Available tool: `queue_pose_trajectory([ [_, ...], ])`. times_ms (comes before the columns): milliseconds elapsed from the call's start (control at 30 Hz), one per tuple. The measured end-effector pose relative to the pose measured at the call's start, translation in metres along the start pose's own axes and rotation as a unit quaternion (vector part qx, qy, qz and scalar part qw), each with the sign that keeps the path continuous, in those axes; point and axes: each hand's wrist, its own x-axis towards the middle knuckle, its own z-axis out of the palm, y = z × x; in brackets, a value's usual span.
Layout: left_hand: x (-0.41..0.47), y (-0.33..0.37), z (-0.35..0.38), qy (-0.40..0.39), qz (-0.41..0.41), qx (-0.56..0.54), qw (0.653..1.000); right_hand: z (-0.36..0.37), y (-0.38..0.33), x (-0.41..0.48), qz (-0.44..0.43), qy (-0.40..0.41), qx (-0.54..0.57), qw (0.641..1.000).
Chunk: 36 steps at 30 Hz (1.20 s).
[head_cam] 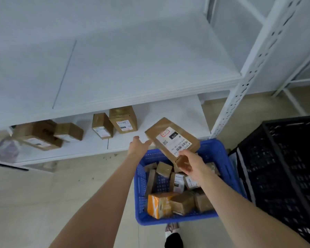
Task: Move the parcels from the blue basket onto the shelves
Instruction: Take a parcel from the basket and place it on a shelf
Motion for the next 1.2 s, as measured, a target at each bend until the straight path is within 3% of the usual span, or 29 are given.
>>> queue_pose_trajectory([
  [200, -0.076, 0.029, -0.029, 0.054, 0.052, -0.068, 0.995, -0.010, -0.016, -0.074, -0.045, -0.045, 0.033, 0.997],
  [333, -0.123, 0.043, -0.054, 0.097, 0.054, -0.075, 0.991, -0.016, -0.037, -0.124, -0.124, -0.035, -0.044, 0.991],
  [467, -0.157, 0.042, -0.069, 0.083, 0.063, -0.112, 0.988, -0.021, -0.052, -0.161, -0.182, -0.033, -0.104, 0.977],
  [600, -0.187, 0.030, -0.077, 0.055, 0.064, -0.169, 0.982, -0.025, -0.060, -0.180, -0.181, -0.056, -0.114, 0.975],
  [767, -0.203, 0.026, -0.084, 0.052, 0.072, -0.242, 0.966, -0.015, -0.051, -0.194, -0.175, -0.079, 0.001, 0.981],
  [933, -0.215, 0.030, -0.077, 0.057, 0.063, -0.314, 0.946, 0.013, -0.010, -0.205, -0.088, -0.178, -0.167, 0.966],
  [1033, -0.218, 0.025, -0.079, 0.040, 0.057, -0.347, 0.935, 0.029, 0.005, -0.210, -0.059, -0.214, -0.124, 0.967],
  [1133, -0.216, 0.017, -0.093, 0.020, 0.048, -0.315, 0.948, 0.040, 0.010, -0.209, -0.063, -0.215, -0.047, 0.974],
  [1200, -0.213, 0.013, -0.107, 0.035, 0.056, -0.232, 0.970, 0.045, 0.011, -0.207, -0.084, -0.214, -0.037, 0.972],
])
